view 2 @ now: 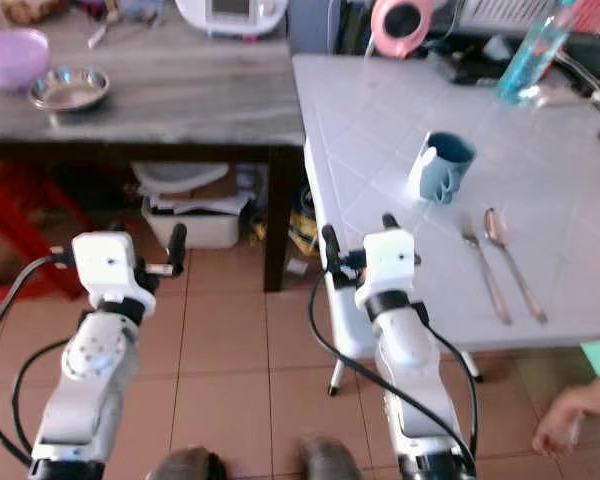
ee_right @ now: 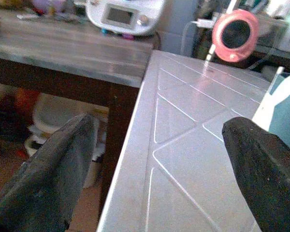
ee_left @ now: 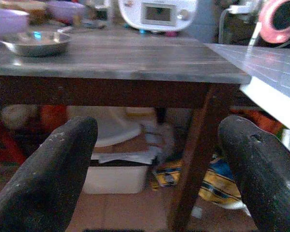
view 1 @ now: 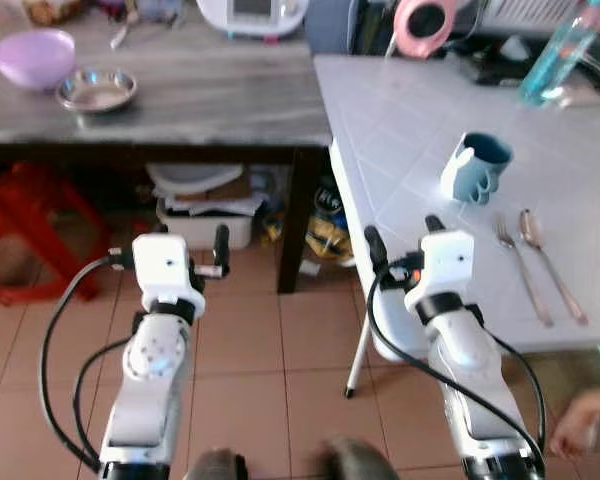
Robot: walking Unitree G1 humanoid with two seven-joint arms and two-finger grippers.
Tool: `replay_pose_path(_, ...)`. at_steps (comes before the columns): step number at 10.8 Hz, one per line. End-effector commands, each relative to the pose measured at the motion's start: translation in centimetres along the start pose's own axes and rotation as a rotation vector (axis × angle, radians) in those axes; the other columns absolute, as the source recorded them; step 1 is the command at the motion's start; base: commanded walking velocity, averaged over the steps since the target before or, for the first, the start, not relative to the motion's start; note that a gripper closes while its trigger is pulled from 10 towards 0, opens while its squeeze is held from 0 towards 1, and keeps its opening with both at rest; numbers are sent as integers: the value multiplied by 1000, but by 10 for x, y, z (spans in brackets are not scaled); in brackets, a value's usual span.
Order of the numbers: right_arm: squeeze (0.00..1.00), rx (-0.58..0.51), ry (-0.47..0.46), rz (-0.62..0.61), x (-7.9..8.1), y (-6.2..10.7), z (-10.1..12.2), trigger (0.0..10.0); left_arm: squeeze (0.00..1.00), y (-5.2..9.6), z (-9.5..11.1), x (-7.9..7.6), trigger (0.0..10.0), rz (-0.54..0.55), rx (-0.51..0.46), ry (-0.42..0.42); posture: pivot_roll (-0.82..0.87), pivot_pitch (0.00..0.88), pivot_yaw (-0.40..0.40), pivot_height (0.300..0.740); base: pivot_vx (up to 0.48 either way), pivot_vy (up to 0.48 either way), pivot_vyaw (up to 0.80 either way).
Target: Setting the table
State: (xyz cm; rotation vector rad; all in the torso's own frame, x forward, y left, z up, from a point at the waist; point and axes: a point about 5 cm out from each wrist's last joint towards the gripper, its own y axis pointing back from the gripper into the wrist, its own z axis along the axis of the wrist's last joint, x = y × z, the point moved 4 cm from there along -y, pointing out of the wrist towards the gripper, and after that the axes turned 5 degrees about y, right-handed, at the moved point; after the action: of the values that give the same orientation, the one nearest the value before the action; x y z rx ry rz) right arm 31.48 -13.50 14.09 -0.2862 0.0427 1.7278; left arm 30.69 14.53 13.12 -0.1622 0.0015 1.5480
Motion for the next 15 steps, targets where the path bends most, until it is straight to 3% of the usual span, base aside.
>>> replay_pose_path(1,0,-2,3,-7,-5,2,1,10000,0,2,-3,-3,10000,-8,18,8,-21,157,-30,740,0,0,0)
replay_pose_path(10,0,-14,-6,13,1,-1,6,10000,0,5,-2,-4,10000,-5,32,6,-16,184,-24,740,0,-299,0)
replay_pose_path(13,0,-10,-10,12,5,2,5,10000,0,4,0,-4,10000,-10,29,8,-17,192,-20,740,0,0,0)
replay_pose_path(15,0,10,-9,-13,-1,1,3,10000,0,3,4,-7,10000,-34,12,31,-19,202,-20,740,0,0,-400)
